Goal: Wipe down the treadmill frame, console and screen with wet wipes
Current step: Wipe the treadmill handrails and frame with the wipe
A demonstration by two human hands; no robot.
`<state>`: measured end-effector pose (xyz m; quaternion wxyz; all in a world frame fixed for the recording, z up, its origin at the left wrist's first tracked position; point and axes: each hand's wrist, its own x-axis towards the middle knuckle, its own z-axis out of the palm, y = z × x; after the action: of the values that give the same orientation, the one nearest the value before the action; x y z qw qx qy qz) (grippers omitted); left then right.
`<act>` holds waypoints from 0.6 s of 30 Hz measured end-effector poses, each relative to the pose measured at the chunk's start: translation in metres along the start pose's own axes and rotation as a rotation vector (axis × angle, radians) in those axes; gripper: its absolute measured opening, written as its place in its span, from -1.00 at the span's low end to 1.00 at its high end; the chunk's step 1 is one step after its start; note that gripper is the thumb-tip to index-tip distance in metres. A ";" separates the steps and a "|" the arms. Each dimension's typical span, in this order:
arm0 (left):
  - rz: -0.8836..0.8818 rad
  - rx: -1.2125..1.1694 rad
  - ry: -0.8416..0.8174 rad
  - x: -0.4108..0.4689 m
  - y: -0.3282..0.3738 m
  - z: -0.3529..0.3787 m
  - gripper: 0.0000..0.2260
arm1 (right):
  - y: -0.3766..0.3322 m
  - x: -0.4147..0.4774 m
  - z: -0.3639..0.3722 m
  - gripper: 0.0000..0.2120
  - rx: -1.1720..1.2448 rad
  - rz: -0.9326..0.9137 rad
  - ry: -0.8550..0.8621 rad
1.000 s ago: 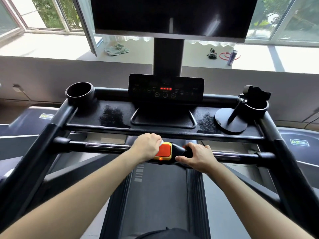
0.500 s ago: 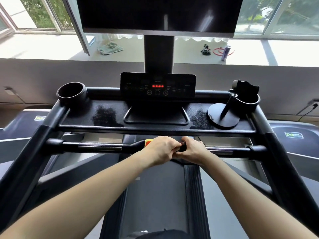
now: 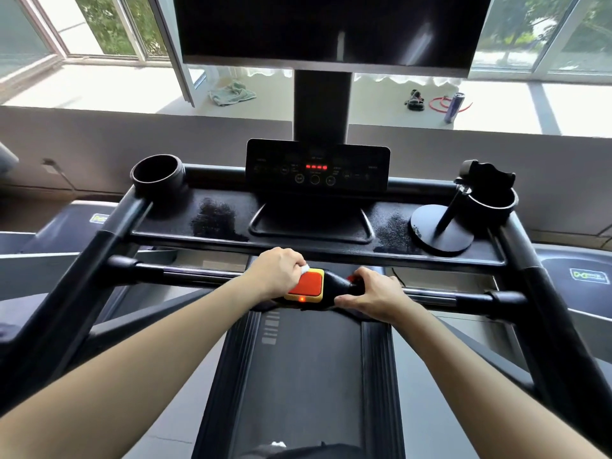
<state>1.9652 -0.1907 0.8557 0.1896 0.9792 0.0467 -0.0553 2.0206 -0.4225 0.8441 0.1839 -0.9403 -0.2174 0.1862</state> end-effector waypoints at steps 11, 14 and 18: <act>-0.113 -0.016 -0.056 -0.005 -0.005 -0.009 -0.76 | -0.002 0.000 0.001 -0.44 -0.018 0.005 -0.008; -0.007 -0.061 -0.034 -0.003 0.015 0.004 -0.75 | -0.002 0.000 0.000 -0.43 -0.026 0.010 -0.011; 0.055 -0.075 0.032 -0.022 -0.004 0.006 -0.77 | -0.002 -0.001 0.000 -0.42 -0.030 0.006 -0.015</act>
<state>1.9428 -0.1908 0.8519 0.2267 0.9731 0.0247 -0.0324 2.0192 -0.4218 0.8455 0.1677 -0.9422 -0.2188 0.1904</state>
